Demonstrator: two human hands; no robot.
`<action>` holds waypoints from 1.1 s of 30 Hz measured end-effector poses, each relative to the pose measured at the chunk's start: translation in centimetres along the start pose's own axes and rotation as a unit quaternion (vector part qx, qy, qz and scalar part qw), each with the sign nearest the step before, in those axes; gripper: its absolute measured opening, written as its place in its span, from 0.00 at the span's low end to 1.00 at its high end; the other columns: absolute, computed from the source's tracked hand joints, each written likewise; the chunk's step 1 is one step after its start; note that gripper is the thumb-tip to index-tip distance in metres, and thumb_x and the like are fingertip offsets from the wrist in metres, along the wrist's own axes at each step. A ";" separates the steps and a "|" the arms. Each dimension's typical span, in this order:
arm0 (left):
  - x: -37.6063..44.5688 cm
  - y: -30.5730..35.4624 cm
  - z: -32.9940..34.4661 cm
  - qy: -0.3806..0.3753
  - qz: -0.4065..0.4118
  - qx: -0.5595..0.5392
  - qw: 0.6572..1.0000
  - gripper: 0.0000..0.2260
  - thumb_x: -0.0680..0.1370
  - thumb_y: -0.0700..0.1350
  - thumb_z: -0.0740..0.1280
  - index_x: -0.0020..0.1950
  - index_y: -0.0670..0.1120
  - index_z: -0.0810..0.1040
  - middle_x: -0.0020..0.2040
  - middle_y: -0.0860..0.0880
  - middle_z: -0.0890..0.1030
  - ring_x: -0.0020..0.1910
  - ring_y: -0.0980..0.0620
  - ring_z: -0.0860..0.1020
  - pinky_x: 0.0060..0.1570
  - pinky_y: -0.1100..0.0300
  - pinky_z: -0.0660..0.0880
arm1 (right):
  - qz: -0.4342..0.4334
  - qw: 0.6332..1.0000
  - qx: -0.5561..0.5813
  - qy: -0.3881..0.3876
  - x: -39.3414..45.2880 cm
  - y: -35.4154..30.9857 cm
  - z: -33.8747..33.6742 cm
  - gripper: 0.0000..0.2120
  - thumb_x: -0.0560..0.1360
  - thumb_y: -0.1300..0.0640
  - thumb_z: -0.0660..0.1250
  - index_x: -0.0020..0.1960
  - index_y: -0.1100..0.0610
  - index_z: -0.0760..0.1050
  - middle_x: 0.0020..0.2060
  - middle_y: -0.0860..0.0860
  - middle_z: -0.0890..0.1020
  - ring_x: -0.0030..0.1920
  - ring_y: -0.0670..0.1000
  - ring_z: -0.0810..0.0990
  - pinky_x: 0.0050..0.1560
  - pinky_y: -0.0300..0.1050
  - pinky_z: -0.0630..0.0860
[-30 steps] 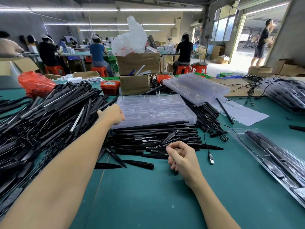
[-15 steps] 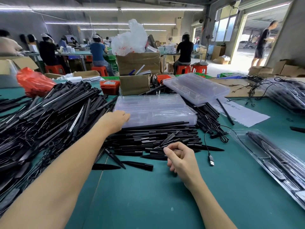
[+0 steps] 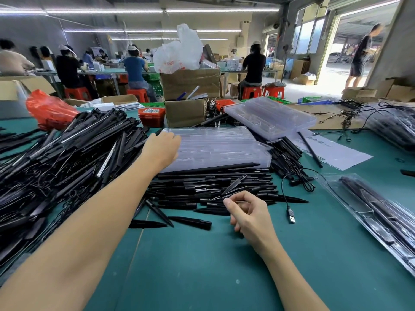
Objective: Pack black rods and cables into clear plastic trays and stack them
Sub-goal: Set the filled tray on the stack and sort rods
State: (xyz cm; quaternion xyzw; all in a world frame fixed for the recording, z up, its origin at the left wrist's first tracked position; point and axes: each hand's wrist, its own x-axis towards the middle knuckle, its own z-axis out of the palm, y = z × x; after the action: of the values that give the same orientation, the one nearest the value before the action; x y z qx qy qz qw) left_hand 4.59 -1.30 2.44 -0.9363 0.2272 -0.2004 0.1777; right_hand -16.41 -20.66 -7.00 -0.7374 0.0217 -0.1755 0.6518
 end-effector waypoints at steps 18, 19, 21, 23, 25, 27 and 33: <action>-9.5 5.4 -4.9 0.214 -0.011 -0.121 0.969 0.10 0.74 0.36 0.73 0.34 0.43 0.77 0.38 0.46 0.74 0.37 0.45 0.74 0.21 0.62 0.63 | 0.122 0.929 0.342 0.076 1.0 0.4 -2.5 0.21 0.82 0.45 0.57 0.51 0.62 0.77 0.31 0.55 0.79 0.28 0.51 0.76 0.26 0.39 0.70; -10.6 5.5 -4.8 0.216 -0.019 -0.133 0.967 0.10 0.74 0.37 0.74 0.34 0.44 0.77 0.37 0.47 0.74 0.36 0.46 0.74 0.19 0.62 0.64 | 0.135 0.901 0.405 0.081 1.0 0.4 -3.1 0.24 0.82 0.41 0.55 0.52 0.62 0.77 0.35 0.56 0.81 0.31 0.53 0.80 0.28 0.39 0.73; -12.6 5.3 -4.9 0.221 -0.016 -0.169 0.960 0.10 0.73 0.37 0.75 0.34 0.44 0.77 0.37 0.48 0.75 0.35 0.48 0.75 0.17 0.61 0.66 | 0.146 0.854 0.493 0.083 1.0 0.7 -4.0 0.30 0.79 0.36 0.53 0.57 0.60 0.78 0.47 0.59 0.85 0.44 0.57 0.86 0.34 0.43 0.79; -14.5 4.9 -5.2 0.236 0.029 -0.204 0.950 0.11 0.71 0.35 0.76 0.34 0.43 0.76 0.38 0.48 0.74 0.34 0.48 0.74 0.19 0.60 0.67 | 0.142 0.818 0.554 0.069 1.0 0.9 -4.5 0.35 0.77 0.31 0.53 0.64 0.58 0.76 0.59 0.61 0.83 0.58 0.61 0.83 0.46 0.50 0.81; -16.3 4.6 -5.4 0.252 0.084 -0.226 0.937 0.10 0.71 0.35 0.71 0.34 0.44 0.73 0.40 0.47 0.74 0.36 0.48 0.73 0.25 0.57 0.70 | 0.133 0.786 0.602 0.044 0.9 0.8 -4.7 0.39 0.74 0.28 0.56 0.70 0.57 0.72 0.65 0.64 0.78 0.64 0.66 0.78 0.58 0.59 0.77; -18.1 4.5 -6.0 0.252 0.134 -0.241 0.928 0.09 0.70 0.35 0.66 0.34 0.46 0.69 0.42 0.47 0.74 0.39 0.47 0.72 0.34 0.54 0.72 | 0.117 0.771 0.625 0.017 0.7 0.4 -5.0 0.42 0.71 0.26 0.59 0.73 0.55 0.70 0.67 0.66 0.75 0.67 0.69 0.75 0.64 0.64 0.72; -23.0 5.1 -9.0 0.152 0.228 -0.323 0.906 0.20 0.59 0.31 0.64 0.36 0.51 0.58 0.47 0.48 0.73 0.53 0.46 0.75 0.46 0.52 0.75 | 0.102 0.776 0.617 -0.086 0.5 0.0 -6.7 0.47 0.70 0.23 0.61 0.79 0.52 0.63 0.75 0.63 0.66 0.75 0.67 0.65 0.66 0.64 0.72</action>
State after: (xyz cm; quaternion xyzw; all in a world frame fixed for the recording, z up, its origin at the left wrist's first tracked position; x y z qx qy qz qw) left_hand -20.05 3.74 1.20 -0.8231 0.5113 -0.2101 -0.1300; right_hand -17.90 -27.13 -6.25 -0.1827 -0.0725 -0.0195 0.9803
